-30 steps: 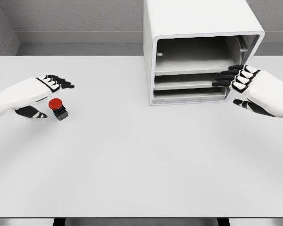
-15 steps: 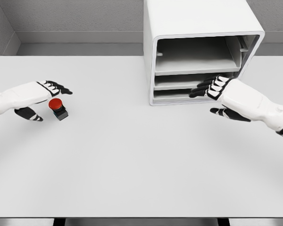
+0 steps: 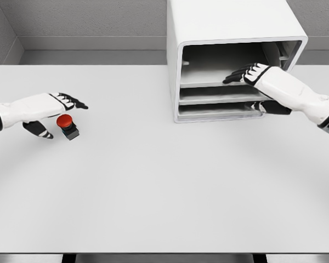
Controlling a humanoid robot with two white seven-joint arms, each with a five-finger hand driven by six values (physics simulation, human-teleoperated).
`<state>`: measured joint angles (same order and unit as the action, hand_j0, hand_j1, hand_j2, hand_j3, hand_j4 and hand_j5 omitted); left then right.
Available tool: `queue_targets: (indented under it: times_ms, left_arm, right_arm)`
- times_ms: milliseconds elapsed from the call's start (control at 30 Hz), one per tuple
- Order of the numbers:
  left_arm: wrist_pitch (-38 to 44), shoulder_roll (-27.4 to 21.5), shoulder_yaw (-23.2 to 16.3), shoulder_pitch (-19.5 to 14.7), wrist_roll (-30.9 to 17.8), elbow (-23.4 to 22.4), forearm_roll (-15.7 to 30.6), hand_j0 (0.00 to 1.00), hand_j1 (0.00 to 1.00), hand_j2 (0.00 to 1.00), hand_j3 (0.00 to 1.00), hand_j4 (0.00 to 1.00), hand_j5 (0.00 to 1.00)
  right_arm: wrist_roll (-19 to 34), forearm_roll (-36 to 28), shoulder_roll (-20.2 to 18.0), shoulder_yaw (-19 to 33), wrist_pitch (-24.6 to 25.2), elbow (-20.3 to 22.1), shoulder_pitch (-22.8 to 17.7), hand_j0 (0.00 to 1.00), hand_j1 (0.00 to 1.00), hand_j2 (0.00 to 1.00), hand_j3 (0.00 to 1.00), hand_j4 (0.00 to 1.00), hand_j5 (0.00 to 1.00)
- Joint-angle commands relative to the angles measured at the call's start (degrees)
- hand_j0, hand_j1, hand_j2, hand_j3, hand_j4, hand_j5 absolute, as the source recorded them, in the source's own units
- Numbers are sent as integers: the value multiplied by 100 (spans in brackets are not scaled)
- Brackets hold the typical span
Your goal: Slide open multi-storey tabletop storage cabinets and put open load switch and slide close multi-storey tabletop storage cabinets
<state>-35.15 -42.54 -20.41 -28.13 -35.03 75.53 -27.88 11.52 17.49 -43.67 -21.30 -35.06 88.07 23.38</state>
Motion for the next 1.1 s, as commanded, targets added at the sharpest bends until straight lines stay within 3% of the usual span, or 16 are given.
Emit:
queue_targets:
  times_ms: [0,233,400,533,700,967,1067]
  left_arm:
    - [15,9,-112,0,3,-38,28,100,100,100,100,100,100]
    - [15,106,-174,-26,3,-144,1,91,91,91,91,91,91]
    - [15,159,-183,-26,3,-144,-25,88,88,88,88,88,88]
    - [15,159,-174,-18,3,-135,-16,78,78,78,78,78,78]
    - [15,150,-174,-18,3,-152,-25,77,77,77,77,77,77]
    - [15,141,-174,-26,3,-275,-25,76,76,76,76,76,76]
    - [15,132,-174,-26,3,-267,-34,66,66,66,66,66,66]
  right_arm:
    - [61,-44,174,-67,6,-238,0,81,81,81,81,81,81]
    - [210,-26,482,-155,6,-299,176,83,83,83,83,83,83]
    - [219,9,684,-190,6,-721,422,83,83,83,83,83,83]
    - [219,97,798,-190,6,-818,483,83,83,83,83,83,83]
    - [491,97,992,-199,6,-1108,624,84,84,84,84,84,84]
    - [509,141,1238,-322,6,-1512,896,85,85,85,85,85,85]
    - [500,150,1247,-427,6,-1653,958,86,86,86,86,86,86]
